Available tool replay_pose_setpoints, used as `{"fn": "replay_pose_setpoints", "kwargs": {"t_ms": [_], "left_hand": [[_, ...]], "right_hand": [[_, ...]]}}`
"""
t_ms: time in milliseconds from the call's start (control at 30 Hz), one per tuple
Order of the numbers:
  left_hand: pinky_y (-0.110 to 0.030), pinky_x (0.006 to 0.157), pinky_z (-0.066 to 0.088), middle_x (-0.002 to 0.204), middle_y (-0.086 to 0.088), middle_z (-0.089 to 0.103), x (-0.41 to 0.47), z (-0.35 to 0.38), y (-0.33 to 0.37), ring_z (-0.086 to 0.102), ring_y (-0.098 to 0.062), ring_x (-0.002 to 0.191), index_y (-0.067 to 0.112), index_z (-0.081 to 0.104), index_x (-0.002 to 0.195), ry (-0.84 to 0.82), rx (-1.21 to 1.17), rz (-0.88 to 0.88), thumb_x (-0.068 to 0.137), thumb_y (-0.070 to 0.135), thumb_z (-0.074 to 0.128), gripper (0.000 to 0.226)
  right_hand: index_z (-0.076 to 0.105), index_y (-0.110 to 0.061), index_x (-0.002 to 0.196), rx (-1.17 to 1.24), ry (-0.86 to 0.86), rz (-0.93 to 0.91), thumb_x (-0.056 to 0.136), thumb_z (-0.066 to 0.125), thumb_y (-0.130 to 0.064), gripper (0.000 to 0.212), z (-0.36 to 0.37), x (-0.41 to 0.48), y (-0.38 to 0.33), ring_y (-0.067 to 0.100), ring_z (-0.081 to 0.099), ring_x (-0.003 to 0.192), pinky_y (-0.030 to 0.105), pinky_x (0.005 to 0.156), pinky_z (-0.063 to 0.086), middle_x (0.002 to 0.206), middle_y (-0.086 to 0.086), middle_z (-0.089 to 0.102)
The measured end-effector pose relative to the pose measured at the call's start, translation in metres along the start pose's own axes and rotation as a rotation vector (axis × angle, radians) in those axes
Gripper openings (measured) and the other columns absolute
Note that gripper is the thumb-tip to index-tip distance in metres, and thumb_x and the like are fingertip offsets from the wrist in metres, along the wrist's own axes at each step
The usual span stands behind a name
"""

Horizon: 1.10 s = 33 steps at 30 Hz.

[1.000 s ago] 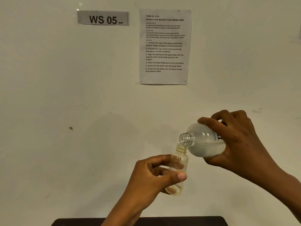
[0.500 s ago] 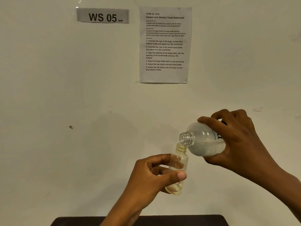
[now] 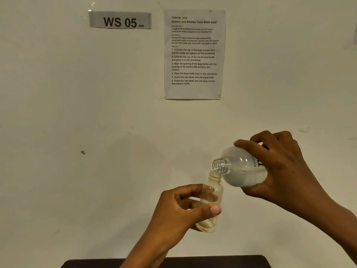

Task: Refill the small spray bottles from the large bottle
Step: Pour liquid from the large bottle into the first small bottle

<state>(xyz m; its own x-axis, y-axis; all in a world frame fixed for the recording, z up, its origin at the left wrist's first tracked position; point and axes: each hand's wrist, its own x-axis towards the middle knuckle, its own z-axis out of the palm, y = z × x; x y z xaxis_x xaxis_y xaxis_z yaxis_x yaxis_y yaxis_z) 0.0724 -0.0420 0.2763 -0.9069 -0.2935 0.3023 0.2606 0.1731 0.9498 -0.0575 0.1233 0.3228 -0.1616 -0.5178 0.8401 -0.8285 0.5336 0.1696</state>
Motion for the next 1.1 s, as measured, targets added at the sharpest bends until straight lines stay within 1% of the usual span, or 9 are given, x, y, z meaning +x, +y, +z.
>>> {"fn": "replay_pose_setpoints", "kwargs": {"t_ms": [100, 233, 300, 400, 500, 600, 700, 900, 1100], "left_hand": [[-0.023, 0.055, 0.054, 0.078, 0.004, 0.075, 0.0006, 0.0006, 0.0014, 0.071, -0.016, 0.067, 0.025, 0.072, 0.086, -0.006, 0.009, 0.0, 0.051, 0.029, 0.087, 0.038], [-0.024, 0.056, 0.056, 0.078, 0.006, 0.075, 0.0008, 0.0013, 0.0022, 0.071, -0.015, 0.068, 0.024, 0.071, 0.087, -0.001, 0.009, 0.001, 0.047, 0.032, 0.075, 0.042], [-0.025, 0.057, 0.056, 0.079, 0.005, 0.075, 0.0013, 0.0012, 0.0014, 0.071, -0.016, 0.069, 0.024, 0.072, 0.088, -0.001, 0.009, 0.002, 0.047, 0.032, 0.077, 0.042], [-0.025, 0.055, 0.055, 0.08, 0.004, 0.075, 0.0023, 0.0003, -0.0007, 0.071, -0.016, 0.069, 0.024, 0.073, 0.085, -0.008, 0.003, 0.005, 0.048, 0.032, 0.09, 0.042], [-0.024, 0.055, 0.055, 0.078, 0.003, 0.074, 0.0026, 0.0, -0.0022, 0.07, -0.016, 0.067, 0.024, 0.074, 0.084, -0.014, -0.007, 0.009, 0.044, 0.036, 0.081, 0.043], [-0.024, 0.054, 0.054, 0.075, 0.003, 0.074, 0.0026, -0.0002, -0.0021, 0.07, -0.015, 0.064, 0.025, 0.075, 0.082, -0.019, -0.018, 0.013, 0.048, 0.03, 0.081, 0.035], [-0.025, 0.054, 0.054, 0.074, 0.001, 0.074, 0.0022, 0.0, -0.002, 0.069, -0.015, 0.063, 0.026, 0.075, 0.082, -0.024, -0.028, 0.02, 0.041, 0.038, 0.08, 0.042], [-0.025, 0.055, 0.054, 0.074, 0.003, 0.074, 0.0023, -0.0003, -0.0022, 0.069, -0.014, 0.064, 0.025, 0.075, 0.084, -0.021, -0.027, 0.022, 0.039, 0.04, 0.079, 0.048], [-0.024, 0.055, 0.054, 0.075, 0.004, 0.074, 0.0017, -0.0001, -0.001, 0.069, -0.013, 0.065, 0.03, 0.075, 0.082, -0.019, -0.021, 0.021, 0.039, 0.041, 0.078, 0.044]], "right_hand": [[0.048, -0.031, 0.113, -0.007, 0.0, -0.003, 0.044, 0.066, -0.04, 0.072, -0.0005, 0.0004, 0.0008, 0.018, 0.034, 0.087, 0.033, 0.069, 0.033, 0.094, 0.0, 0.054], [0.048, -0.031, 0.113, -0.005, 0.001, -0.002, 0.044, 0.066, -0.039, 0.071, -0.0007, 0.0003, 0.0012, 0.018, 0.034, 0.087, 0.033, 0.068, 0.032, 0.094, 0.0, 0.054], [0.048, -0.031, 0.113, -0.008, 0.0, -0.004, 0.044, 0.065, -0.04, 0.071, -0.0005, 0.0003, 0.0012, 0.018, 0.034, 0.087, 0.033, 0.068, 0.032, 0.094, 0.001, 0.054], [0.048, -0.03, 0.113, -0.01, 0.001, -0.004, 0.045, 0.065, -0.041, 0.071, -0.0002, 0.0005, 0.0015, 0.018, 0.034, 0.087, 0.033, 0.068, 0.033, 0.094, 0.001, 0.054], [0.048, -0.031, 0.113, -0.008, 0.001, 0.001, 0.045, 0.065, -0.04, 0.071, -0.0002, 0.0004, 0.0016, 0.018, 0.034, 0.087, 0.033, 0.068, 0.033, 0.094, 0.0, 0.054], [0.048, -0.031, 0.113, -0.011, -0.001, -0.002, 0.044, 0.066, -0.04, 0.072, -0.0001, 0.0003, 0.0014, 0.018, 0.034, 0.087, 0.033, 0.069, 0.032, 0.094, 0.0, 0.054], [0.048, -0.031, 0.113, -0.014, 0.0, 0.0, 0.044, 0.065, -0.04, 0.071, -0.0001, 0.0006, 0.0014, 0.017, 0.033, 0.087, 0.033, 0.069, 0.031, 0.094, 0.0, 0.054], [0.049, -0.03, 0.113, -0.015, 0.003, -0.004, 0.044, 0.066, -0.04, 0.071, -0.0012, 0.0, 0.0014, 0.018, 0.034, 0.087, 0.033, 0.069, 0.031, 0.094, 0.0, 0.053], [0.048, -0.031, 0.113, -0.024, -0.004, -0.005, 0.044, 0.066, -0.04, 0.072, -0.0018, 0.0002, 0.0009, 0.018, 0.034, 0.087, 0.033, 0.068, 0.031, 0.095, 0.0, 0.054]]}}
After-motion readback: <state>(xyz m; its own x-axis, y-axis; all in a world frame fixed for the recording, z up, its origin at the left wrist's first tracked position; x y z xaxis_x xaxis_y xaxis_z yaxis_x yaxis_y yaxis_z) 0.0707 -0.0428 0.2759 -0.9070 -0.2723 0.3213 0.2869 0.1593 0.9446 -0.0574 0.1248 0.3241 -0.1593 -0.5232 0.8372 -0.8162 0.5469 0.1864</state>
